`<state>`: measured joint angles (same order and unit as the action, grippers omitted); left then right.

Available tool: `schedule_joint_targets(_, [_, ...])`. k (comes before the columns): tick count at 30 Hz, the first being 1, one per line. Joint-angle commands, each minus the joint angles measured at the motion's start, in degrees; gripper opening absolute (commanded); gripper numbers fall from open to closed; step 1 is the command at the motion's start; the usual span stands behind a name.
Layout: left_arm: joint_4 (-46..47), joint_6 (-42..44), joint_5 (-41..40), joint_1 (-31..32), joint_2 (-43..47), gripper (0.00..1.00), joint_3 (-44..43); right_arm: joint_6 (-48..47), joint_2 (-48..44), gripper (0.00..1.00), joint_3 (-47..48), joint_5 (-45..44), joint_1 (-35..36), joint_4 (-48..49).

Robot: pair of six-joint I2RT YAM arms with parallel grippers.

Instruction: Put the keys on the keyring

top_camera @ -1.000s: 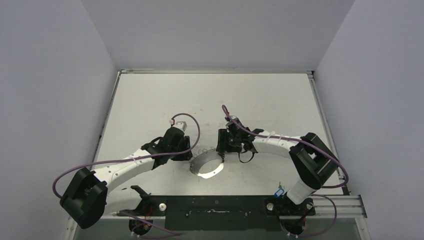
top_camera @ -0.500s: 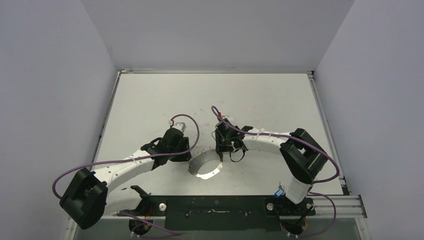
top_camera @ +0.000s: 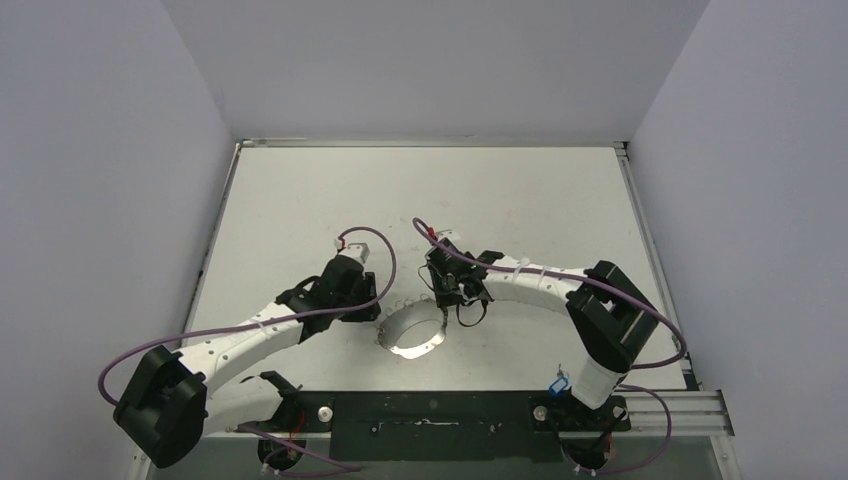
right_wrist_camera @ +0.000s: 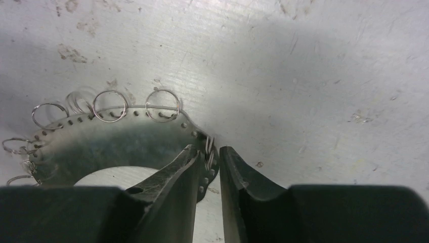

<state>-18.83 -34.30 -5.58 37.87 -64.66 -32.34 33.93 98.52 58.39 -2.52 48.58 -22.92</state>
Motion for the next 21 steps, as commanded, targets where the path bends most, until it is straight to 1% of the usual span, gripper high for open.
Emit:
schedule_joint_targets(1, [0.4, 2.1, -0.9, -0.3, 2.8, 0.39, -0.2, -3.3, -5.5, 0.35, -0.5, 0.0, 0.1, 1.4])
schedule_joint_targets(3, [0.4, 2.8, -1.2, -0.4, 4.0, 0.39, -0.3, -3.3, -7.0, 0.47, -1.3, 0.5, -0.2, 1.9])
schedule_joint_targets(5, [0.4, 3.4, -1.4, -0.5, 5.3, 0.39, -0.3, -3.3, -8.4, 0.53, -2.0, 0.9, -0.4, 2.2])
schedule_joint_targets(6, [0.4, 3.6, -1.4, -0.5, 6.0, 0.4, -0.3, -3.2, -9.0, 0.55, -2.3, 1.0, -0.5, 2.3])
schedule_joint_targets(11, [0.9, 4.0, -1.6, -0.9, 10.0, 0.4, 0.4, -4.2, -10.0, 0.56, -1.4, 0.5, -0.7, 0.2])
schedule_joint_targets(13, [1.1, 3.9, -1.5, -1.0, 11.0, 0.4, 0.7, -4.8, -9.4, 0.59, -0.4, -0.4, -0.1, -0.9])
schedule_joint_targets(16, [0.9, 3.6, -1.5, -1.2, 12.0, 0.4, 1.0, -5.2, -7.6, 0.62, 1.7, -3.0, 1.3, -3.6])
schedule_joint_targets(18, [0.9, 3.6, -1.4, -1.3, 12.4, 0.4, 1.3, -5.4, -5.9, 0.68, 3.6, -5.4, 2.5, -5.7])
schedule_joint_targets(21, [1.2, 3.8, -1.3, -1.4, 12.8, 0.4, 2.0, -5.2, -2.9, 0.69, 6.2, -8.9, 4.1, -8.2])
